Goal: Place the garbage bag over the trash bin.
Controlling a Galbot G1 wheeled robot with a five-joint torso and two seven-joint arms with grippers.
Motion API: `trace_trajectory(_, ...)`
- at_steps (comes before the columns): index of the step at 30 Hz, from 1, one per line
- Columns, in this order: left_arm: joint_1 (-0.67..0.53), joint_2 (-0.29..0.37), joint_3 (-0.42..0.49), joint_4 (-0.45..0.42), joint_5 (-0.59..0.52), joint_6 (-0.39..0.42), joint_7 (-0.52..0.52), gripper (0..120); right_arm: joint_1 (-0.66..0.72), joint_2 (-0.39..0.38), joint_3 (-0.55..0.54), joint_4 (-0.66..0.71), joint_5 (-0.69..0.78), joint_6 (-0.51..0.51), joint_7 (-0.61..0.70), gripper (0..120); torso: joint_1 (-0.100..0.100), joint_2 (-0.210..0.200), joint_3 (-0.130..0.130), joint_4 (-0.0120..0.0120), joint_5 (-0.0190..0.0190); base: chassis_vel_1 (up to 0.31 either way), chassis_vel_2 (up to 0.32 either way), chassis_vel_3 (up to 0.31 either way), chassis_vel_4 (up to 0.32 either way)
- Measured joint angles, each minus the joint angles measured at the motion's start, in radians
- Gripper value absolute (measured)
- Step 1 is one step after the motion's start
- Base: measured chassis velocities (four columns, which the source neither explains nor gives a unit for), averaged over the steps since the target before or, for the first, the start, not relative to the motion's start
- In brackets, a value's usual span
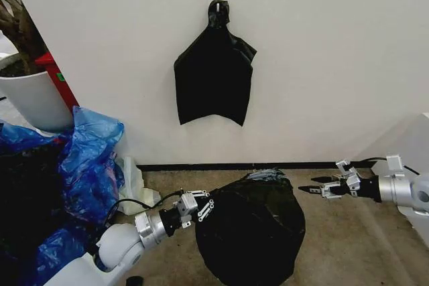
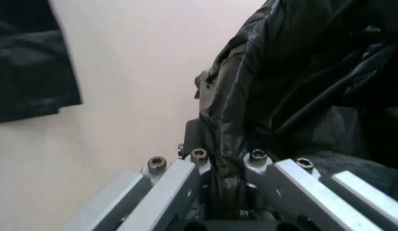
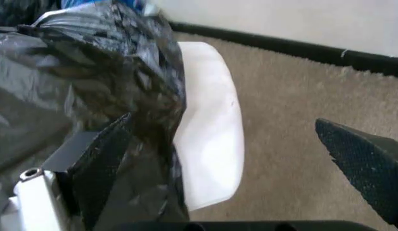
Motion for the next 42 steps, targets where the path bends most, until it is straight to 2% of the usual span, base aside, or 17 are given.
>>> trace_trajectory(2,0.000,-0.003,-0.001,0.000,-0.010,0.006,-0.009,0,-0.018,0.006,0.018,0.014,0.014,0.003,0.029,100,0.000,0.000,0.000,-0.0001,0.0004,0.000,0.000,0.000,0.000)
trace_trajectory(4,0.004,-0.023,-0.003,0.001,-0.057,0.044,-0.078,0,-0.088,0.034,0.089,0.073,0.075,0.018,0.159,100,0.000,0.000,0.000,-0.0002,0.0001,0.000,0.000,0.000,0.000)
trace_trajectory(6,0.009,-0.055,0.004,-0.002,-0.136,0.102,-0.238,0,-0.165,0.106,0.179,0.175,0.135,0.050,0.355,100,0.000,0.000,0.000,0.0000,0.0004,0.000,0.000,0.000,0.000)
trace_trajectory(9,0.009,-0.069,0.011,-0.014,-0.200,0.163,-0.337,0,-0.216,0.182,0.260,0.277,0.162,0.085,0.514,100,0.000,0.000,0.000,-0.0003,0.0004,0.000,0.000,0.000,0.000)
trace_trajectory(10,0.009,-0.069,0.011,-0.014,-0.200,0.163,-0.337,0,-0.216,0.182,0.260,0.277,0.162,0.085,0.514,100,0.000,0.000,0.000,-0.0003,0.0004,0.000,0.000,0.000,0.000)
trace_trajectory(12,0.008,-0.068,0.018,-0.020,-0.252,0.223,-0.378,0,-0.229,0.238,0.324,0.352,0.176,0.100,0.618,100,0.000,0.000,0.000,-0.0003,0.0001,0.000,0.000,0.000,0.000)
trace_trajectory(16,0.007,-0.061,0.041,-0.021,-0.341,0.321,-0.485,0,-0.227,0.315,0.414,0.475,0.133,0.111,0.723,100,0.000,0.000,0.000,-0.0002,0.0001,0.000,0.000,0.000,0.000)
trace_trajectory(17,0.007,-0.061,0.041,-0.021,-0.341,0.321,-0.485,0,-0.227,0.315,0.414,0.475,0.133,0.111,0.723,100,0.000,0.000,0.000,-0.0002,0.0001,0.000,0.000,0.000,0.000)
trace_trajectory(19,0.002,-0.058,0.060,-0.031,-0.388,0.373,-0.570,0,-0.228,0.346,0.414,0.580,0.068,0.111,0.805,100,0.000,0.000,0.000,-0.0001,0.0000,0.000,0.000,0.000,0.000)
trace_trajectory(22,-0.029,-0.056,0.112,-0.044,-0.444,0.422,-0.717,0,-0.217,0.383,0.328,0.693,-0.017,0.093,0.911,100,0.000,0.000,0.000,-0.0001,0.0003,0.000,0.000,0.000,0.000)
trace_trajectory(23,-0.029,-0.056,0.112,-0.044,-0.444,0.422,-0.717,0,-0.217,0.383,0.328,0.693,-0.017,0.093,0.911,100,0.000,0.000,0.000,-0.0001,0.0003,0.000,0.000,0.000,0.000)
trace_trajectory(25,-0.066,-0.058,0.155,-0.049,-0.469,0.448,-0.797,0,-0.183,0.420,0.243,0.745,-0.036,0.032,0.972,100,0.000,0.000,0.000,-0.0002,0.0001,0.000,0.000,0.000,0.000)
trace_trajectory(29,-0.120,-0.061,0.226,-0.057,-0.499,0.470,-0.862,0,-0.101,0.446,0.069,0.755,-0.060,-0.014,1.062,94,0.000,0.000,0.000,-0.0002,0.0003,0.000,0.000,0.000,0.000)
trace_trajectory(30,-0.120,-0.061,0.226,-0.057,-0.499,0.470,-0.862,0,-0.101,0.446,0.069,0.755,-0.060,-0.014,1.062,94,0.000,0.000,0.000,-0.0002,0.0003,0.000,0.000,0.000,0.000)
trace_trajectory(35,-0.167,-0.084,0.293,-0.058,-0.509,0.477,-0.913,0,0.024,0.489,-0.173,0.715,-0.052,-0.050,1.233,73,0.000,0.000,0.000,0.0000,0.0007,0.000,0.000,0.000,0.000)
trace_trajectory(36,-0.167,-0.084,0.293,-0.058,-0.509,0.477,-0.913,0,0.024,0.489,-0.173,0.715,-0.052,-0.050,1.233,73,0.000,0.000,0.000,0.0000,0.0007,0.000,0.000,0.000,0.000)
trace_trajectory(42,-0.188,-0.090,0.310,-0.052,-0.453,0.456,-0.920,0,0.150,0.535,-0.363,0.683,0.194,0.006,1.588,49,0.000,0.000,0.000,-0.0001,0.0003,0.000,0.000,0.000,0.000)
